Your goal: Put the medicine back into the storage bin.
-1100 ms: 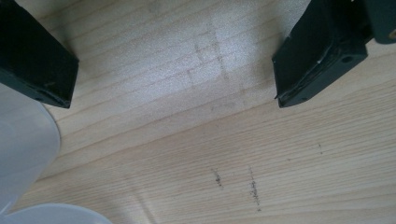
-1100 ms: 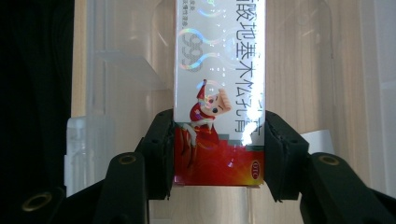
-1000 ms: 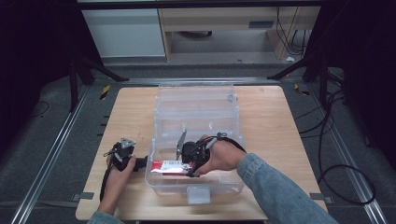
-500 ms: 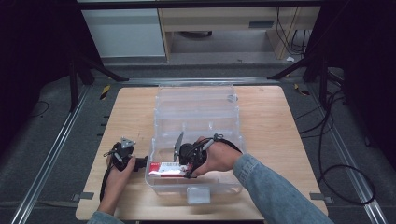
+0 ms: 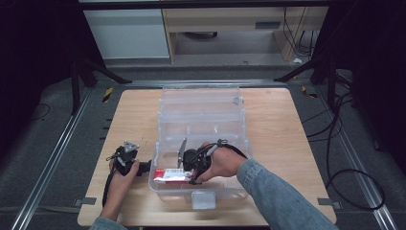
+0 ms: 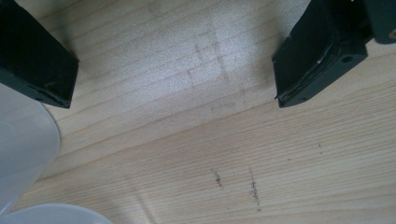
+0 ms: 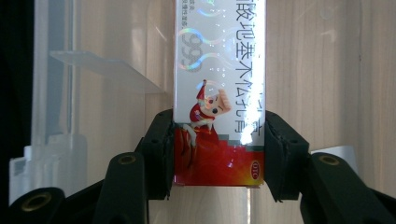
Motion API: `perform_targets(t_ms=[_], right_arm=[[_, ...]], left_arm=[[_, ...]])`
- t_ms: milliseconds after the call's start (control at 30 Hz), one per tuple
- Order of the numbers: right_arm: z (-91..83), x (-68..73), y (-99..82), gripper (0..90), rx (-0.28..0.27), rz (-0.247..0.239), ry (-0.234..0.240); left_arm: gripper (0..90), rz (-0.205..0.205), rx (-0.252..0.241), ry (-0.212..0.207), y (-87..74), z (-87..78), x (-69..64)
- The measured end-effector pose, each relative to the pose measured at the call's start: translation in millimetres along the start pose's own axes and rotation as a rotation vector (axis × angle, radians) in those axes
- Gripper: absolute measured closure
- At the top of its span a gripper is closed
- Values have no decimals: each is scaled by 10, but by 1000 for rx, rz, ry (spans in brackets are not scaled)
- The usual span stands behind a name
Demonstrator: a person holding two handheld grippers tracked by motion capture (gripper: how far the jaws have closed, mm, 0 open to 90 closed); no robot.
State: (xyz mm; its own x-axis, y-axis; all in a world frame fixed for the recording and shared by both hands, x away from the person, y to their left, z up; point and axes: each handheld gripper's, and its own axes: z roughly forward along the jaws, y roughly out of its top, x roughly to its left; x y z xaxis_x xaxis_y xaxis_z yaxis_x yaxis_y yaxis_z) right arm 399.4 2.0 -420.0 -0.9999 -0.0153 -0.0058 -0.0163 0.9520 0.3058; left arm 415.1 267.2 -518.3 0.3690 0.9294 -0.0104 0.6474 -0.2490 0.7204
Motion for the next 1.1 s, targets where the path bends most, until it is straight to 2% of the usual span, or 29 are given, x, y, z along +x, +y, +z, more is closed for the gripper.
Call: perform_targets(t_ms=[567,1100], right_arm=[[184,-1,-31,513,32,21,3],[287,-20,-64,514,31,20,17]], left_arm=[[0,-1,0,1,0,0,0],[0,-2,0,0,0,0,-1]])
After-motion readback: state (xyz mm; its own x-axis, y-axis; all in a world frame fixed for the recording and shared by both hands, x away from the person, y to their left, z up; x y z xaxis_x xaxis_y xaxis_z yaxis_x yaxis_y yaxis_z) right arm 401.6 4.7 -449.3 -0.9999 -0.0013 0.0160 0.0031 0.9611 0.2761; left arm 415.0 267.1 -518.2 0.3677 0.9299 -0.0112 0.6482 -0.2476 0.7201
